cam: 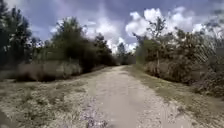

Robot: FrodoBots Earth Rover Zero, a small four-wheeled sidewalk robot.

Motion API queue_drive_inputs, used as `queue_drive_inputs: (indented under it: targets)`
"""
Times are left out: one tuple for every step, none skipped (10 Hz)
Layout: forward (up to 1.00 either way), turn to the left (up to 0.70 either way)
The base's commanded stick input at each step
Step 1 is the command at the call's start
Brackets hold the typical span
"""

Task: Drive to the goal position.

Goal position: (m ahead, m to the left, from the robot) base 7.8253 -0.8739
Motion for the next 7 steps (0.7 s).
queue_drive_inputs:
  targets:
    - [0.85,0.00]
    - [0.85,0.00]
    - [0.85,0.00]
    - [0.85,0.00]
    - [0.85,0.00]
    - [0.85,0.00]
    - [0.85,0.00]
